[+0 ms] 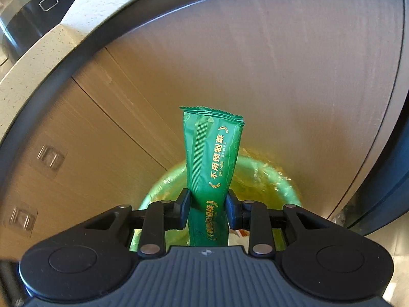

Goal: Collect trash
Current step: 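Open the left tool to drop the ginger while the right tool drops the packet into the bin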

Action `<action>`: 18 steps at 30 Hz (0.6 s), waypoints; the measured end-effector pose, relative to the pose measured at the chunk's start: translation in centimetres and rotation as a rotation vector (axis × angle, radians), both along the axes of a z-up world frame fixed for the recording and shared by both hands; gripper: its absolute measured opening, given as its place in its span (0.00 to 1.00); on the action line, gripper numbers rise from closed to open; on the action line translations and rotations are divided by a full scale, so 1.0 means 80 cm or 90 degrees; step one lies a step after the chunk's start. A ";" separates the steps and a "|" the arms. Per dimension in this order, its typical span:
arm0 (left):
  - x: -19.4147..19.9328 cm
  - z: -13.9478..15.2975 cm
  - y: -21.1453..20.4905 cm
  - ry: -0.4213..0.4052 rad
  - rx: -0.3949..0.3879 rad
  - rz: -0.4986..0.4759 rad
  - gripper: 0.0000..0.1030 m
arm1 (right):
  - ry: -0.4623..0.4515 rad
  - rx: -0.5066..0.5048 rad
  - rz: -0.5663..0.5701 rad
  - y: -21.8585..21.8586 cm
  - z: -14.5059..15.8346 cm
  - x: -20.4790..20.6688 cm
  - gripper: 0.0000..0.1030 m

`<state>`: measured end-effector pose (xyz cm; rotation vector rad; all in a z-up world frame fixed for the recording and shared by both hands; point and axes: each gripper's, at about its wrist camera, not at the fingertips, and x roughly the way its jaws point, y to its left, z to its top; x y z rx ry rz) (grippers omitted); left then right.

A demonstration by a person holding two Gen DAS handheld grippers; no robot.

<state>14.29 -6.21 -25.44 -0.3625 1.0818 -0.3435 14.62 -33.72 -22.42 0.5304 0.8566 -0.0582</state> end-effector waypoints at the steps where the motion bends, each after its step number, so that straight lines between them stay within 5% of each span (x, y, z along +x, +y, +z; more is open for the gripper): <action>1: -0.003 0.005 0.005 -0.007 -0.005 0.001 0.39 | 0.000 0.006 -0.009 0.005 -0.002 0.001 0.28; 10: -0.015 0.027 0.037 -0.044 -0.028 0.024 0.39 | 0.075 0.002 -0.040 0.031 -0.044 -0.001 0.37; 18: -0.022 0.032 0.043 -0.065 -0.037 0.014 0.39 | 0.068 -0.004 -0.060 0.027 -0.029 -0.033 0.40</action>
